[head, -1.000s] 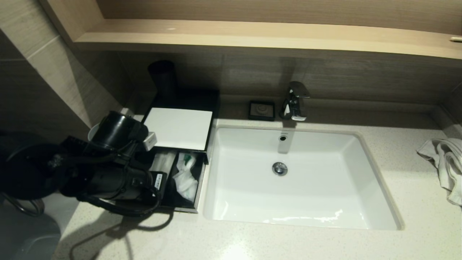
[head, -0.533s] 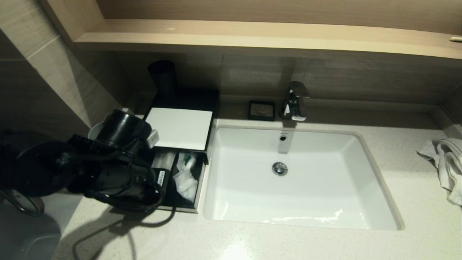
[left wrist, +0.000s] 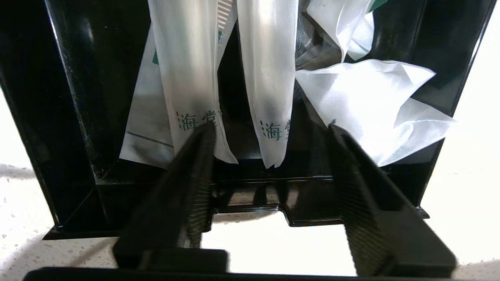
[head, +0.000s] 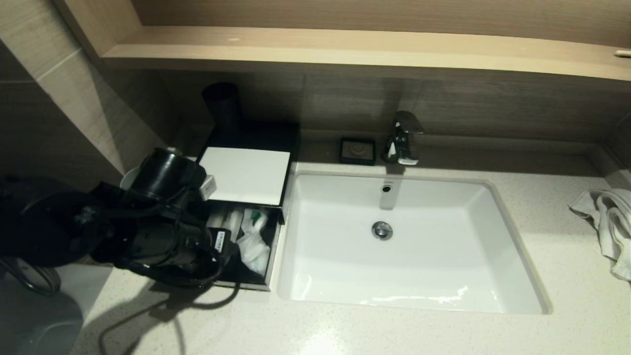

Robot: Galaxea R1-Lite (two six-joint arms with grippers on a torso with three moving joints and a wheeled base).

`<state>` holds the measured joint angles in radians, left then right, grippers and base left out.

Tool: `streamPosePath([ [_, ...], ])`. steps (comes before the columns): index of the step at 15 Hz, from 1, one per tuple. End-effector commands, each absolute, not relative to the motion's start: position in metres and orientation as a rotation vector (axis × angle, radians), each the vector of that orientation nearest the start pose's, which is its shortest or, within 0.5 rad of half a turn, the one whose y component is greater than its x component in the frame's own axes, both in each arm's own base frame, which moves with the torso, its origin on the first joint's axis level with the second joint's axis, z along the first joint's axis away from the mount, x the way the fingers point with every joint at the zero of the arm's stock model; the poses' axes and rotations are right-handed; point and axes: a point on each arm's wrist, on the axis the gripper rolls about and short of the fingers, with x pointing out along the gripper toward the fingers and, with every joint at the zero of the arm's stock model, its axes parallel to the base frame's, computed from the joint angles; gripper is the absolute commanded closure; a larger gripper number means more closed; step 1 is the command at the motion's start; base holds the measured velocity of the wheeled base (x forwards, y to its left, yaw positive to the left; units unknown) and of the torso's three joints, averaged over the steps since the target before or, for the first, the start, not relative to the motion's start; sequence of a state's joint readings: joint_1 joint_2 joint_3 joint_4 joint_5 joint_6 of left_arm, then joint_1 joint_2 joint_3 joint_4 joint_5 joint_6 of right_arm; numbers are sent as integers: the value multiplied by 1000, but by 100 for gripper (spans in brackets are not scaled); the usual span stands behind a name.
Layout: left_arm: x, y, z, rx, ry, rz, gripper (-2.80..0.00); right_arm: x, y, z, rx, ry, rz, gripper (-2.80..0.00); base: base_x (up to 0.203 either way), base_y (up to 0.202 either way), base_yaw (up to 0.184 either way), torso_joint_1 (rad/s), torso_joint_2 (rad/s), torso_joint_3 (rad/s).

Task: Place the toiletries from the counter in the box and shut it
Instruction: Place the bathroom toiletry into the drawer

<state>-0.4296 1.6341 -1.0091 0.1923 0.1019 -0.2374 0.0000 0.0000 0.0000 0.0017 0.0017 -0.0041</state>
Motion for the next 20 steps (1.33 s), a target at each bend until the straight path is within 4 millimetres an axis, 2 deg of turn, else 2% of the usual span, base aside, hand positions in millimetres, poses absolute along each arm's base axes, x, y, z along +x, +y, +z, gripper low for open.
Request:
streamPosePath([
  [1,246,-110,192,-17,793,-216,-280,-23,0,75,-5,2,3,0,0,0,0,0,0,0],
  [12,215,-96,235,-78,630,-240,-280,-23,0,75,-5,2,2,0,0,0,0,0,0,0],
  [13,211,-94,237,-81,625,-240,0,-23,0,75,-5,2,3,0,0,0,0,0,0,0],
  [20,202,-76,247,-93,561,-125,0,-23,0,75,-5,2,3,0,0,0,0,0,0,0],
])
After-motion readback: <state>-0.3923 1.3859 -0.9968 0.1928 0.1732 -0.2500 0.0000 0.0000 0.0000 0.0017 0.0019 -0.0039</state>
